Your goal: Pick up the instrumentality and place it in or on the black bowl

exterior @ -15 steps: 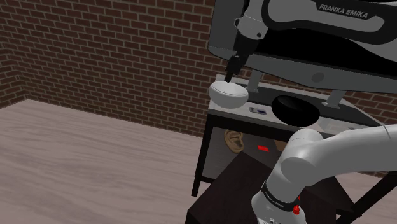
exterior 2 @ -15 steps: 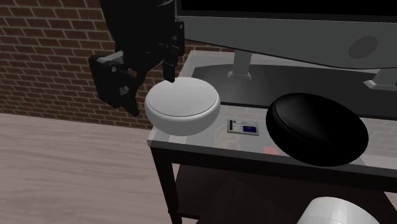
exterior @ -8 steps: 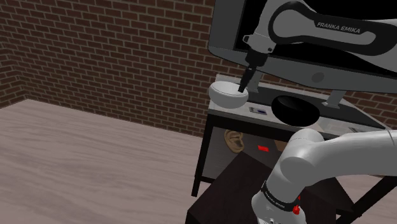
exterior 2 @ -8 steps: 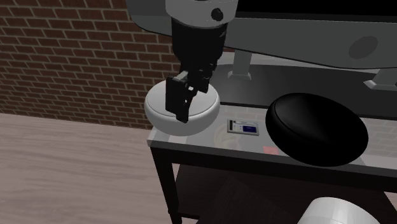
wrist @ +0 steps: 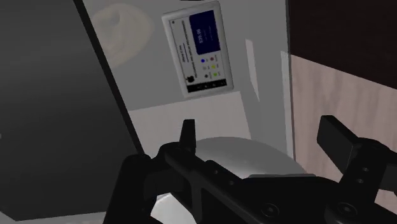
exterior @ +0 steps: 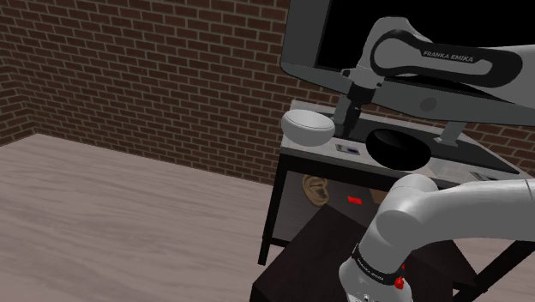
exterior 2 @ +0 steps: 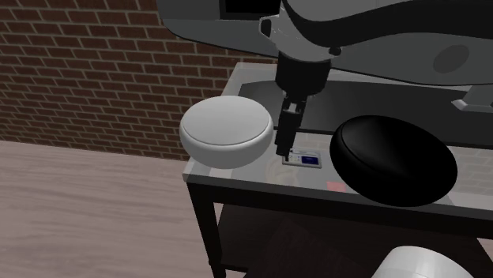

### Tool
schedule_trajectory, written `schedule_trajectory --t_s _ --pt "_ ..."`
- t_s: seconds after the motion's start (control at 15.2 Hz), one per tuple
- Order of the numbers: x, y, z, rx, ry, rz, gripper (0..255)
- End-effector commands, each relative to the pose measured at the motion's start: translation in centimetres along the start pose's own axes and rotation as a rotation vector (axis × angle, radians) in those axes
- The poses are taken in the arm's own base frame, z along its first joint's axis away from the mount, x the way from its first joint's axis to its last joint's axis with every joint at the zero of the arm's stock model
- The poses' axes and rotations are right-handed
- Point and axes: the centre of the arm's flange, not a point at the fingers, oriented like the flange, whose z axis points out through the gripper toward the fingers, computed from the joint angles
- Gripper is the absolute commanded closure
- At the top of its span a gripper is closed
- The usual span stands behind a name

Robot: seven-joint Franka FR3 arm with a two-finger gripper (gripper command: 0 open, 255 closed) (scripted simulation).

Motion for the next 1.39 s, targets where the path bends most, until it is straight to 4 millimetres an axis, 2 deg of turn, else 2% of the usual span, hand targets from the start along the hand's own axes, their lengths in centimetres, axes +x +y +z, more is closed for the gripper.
schedule_trajectory --t_s 0.0,0.26,0.79,1.25,1.32 --pt "-1.2 1.6 1.5 0.015 -0.018 -0.029 0" --pt "-3.7 5.0 3.8 0.041 -0.051 -0.077 0" --pt "-3.9 4.8 7.8 0.041 -0.051 -0.077 0" --pt "-3.9 4.8 7.8 0.041 -0.051 -0.077 0" --pt "-3.9 4.8 7.8 0.041 -0.051 -0.077 255"
